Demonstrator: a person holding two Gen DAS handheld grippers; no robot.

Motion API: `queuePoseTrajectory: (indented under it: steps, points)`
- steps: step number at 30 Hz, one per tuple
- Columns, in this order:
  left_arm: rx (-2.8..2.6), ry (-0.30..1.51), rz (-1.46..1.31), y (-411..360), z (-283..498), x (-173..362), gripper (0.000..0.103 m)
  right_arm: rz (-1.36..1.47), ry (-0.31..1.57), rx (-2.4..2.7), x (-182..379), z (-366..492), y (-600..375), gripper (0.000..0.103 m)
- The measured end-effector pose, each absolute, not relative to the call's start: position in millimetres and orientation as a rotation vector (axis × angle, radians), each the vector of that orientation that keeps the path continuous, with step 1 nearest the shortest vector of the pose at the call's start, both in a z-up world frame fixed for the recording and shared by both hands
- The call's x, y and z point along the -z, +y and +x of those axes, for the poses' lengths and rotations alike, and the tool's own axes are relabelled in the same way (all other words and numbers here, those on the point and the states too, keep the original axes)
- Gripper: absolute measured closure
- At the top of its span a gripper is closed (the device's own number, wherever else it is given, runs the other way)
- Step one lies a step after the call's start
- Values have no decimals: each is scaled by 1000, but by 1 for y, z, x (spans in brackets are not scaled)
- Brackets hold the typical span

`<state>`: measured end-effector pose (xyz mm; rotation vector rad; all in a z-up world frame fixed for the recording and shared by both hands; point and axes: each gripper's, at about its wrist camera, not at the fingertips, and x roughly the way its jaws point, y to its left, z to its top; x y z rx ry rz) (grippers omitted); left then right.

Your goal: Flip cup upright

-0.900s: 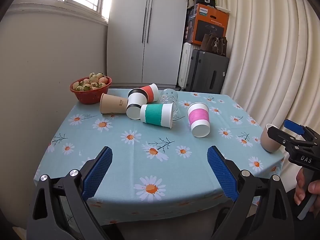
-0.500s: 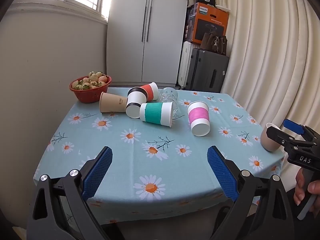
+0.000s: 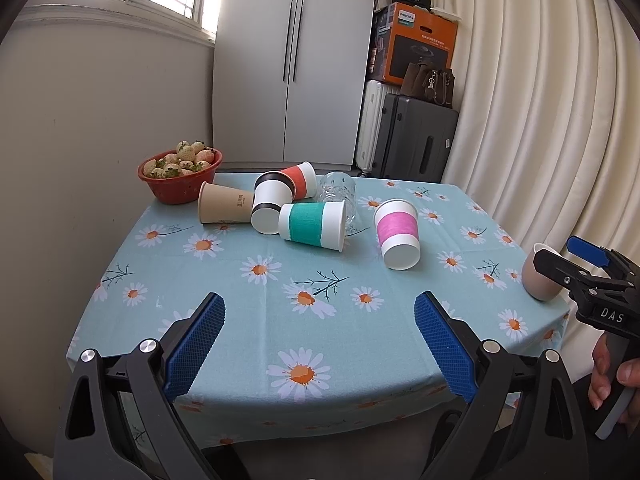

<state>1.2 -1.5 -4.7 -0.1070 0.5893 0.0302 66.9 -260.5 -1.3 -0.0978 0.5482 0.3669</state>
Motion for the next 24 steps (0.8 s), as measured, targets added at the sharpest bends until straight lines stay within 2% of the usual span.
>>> queuePoseTrajectory:
  steps: [24]
  points:
    - [-30,592,-104,-3,2,5,10,-98,550,-368,2,67,-260,5]
